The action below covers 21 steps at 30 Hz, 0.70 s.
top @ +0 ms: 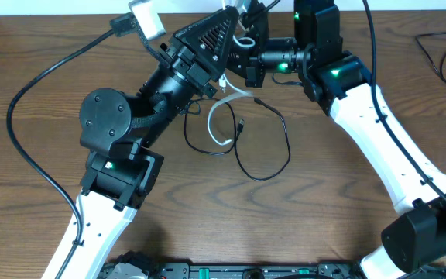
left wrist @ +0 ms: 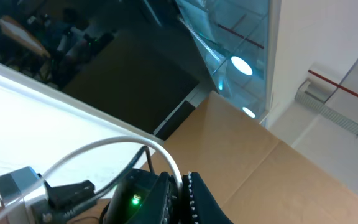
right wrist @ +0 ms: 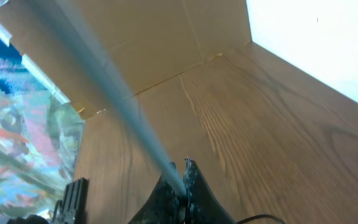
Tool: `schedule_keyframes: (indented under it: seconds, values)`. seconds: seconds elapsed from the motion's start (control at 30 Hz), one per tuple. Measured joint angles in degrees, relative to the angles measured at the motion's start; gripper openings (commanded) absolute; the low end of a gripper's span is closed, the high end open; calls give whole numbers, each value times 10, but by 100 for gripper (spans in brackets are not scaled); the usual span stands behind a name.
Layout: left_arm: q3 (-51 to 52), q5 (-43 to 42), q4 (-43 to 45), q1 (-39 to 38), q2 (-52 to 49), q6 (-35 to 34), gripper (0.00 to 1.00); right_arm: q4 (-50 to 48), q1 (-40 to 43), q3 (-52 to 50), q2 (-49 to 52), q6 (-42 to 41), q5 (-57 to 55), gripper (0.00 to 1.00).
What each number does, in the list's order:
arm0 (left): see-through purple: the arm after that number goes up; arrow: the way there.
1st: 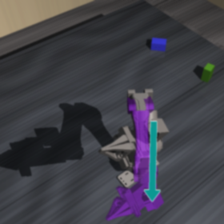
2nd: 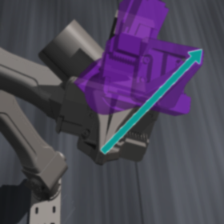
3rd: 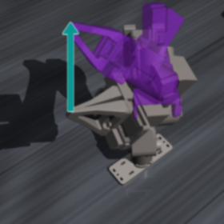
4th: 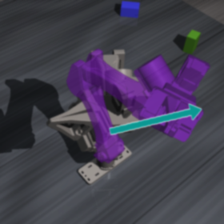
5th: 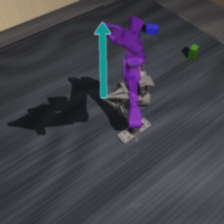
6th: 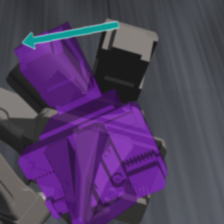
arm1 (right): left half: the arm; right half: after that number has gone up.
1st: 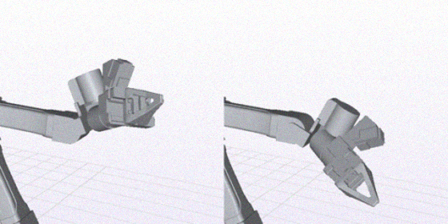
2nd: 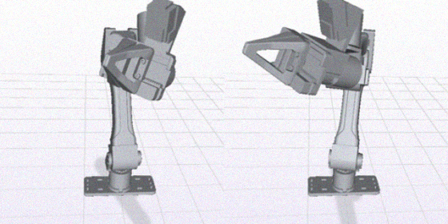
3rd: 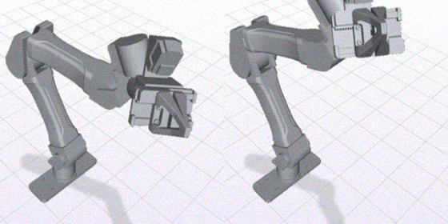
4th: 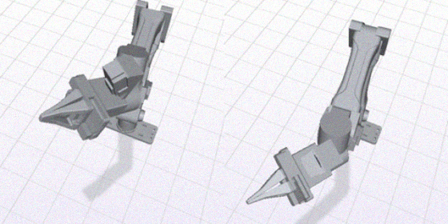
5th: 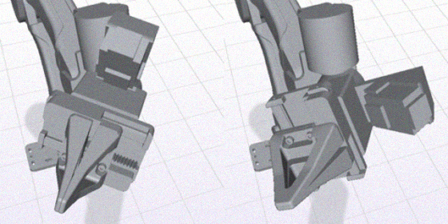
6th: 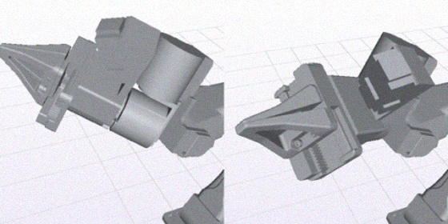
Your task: Untangle cables
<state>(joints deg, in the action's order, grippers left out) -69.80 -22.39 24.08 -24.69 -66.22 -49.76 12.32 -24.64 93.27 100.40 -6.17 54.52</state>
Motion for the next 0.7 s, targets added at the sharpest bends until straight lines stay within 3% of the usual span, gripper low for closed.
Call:
schedule_keyframes:
  seconds: [0.13, 0.2, 0.47, 0.7]
  values:
    - [0, 0, -26, 0, 0, 0, 17, 12, 1, 0, 1, -22, -21, 1]
    - [0, -1, -45, 0, 0, 1, 31, 31, 3, 0, 1, -29, -36, 1]
    - [-3, -2, -211, 0, 0, 20, 66, 153, 51, 0, 1, -42, -120, 1]
    - [-4, -2, -393, 0, 0, 95, 69, 224, 142, 0, -34, -51, -160, 1]
